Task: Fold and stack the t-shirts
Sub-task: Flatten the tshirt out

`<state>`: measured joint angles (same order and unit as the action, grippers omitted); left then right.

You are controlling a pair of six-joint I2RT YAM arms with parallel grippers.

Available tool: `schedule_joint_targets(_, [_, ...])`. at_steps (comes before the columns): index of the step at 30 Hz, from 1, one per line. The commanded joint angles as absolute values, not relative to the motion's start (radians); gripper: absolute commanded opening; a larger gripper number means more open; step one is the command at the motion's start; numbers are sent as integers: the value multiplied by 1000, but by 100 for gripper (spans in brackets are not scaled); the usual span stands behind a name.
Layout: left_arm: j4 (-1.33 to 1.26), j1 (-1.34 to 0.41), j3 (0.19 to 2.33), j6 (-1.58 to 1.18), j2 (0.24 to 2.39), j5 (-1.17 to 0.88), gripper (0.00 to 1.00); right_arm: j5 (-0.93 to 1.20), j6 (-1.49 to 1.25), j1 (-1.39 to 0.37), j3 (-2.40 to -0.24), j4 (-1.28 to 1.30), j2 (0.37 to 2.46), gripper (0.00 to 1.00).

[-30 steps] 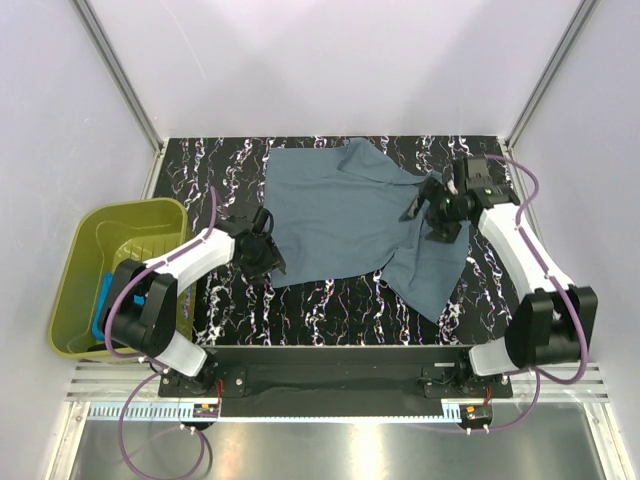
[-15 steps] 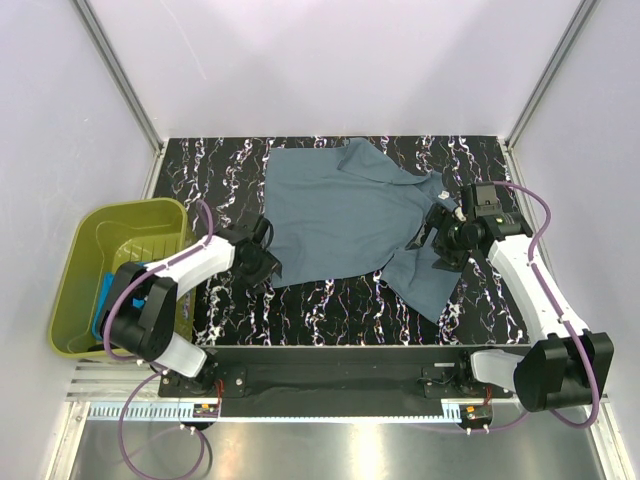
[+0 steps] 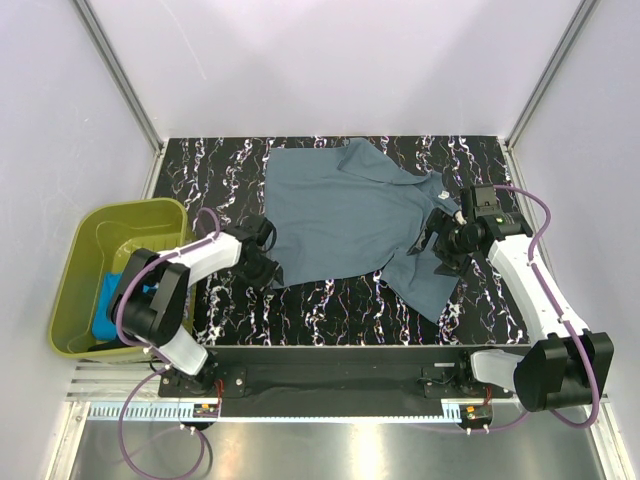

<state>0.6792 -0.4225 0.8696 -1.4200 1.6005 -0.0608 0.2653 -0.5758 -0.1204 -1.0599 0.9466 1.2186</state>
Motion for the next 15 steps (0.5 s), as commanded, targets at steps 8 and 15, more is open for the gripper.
schedule_joint_targets(8, [678, -374, 879, -1362, 1692, -5, 26, 229, -561, -118, -1089, 966, 1250, 88])
schedule_joint_targets(15, [778, -380, 890, -1338, 1551, 28, 41, 239, -554, -118, -1092, 948, 1289, 88])
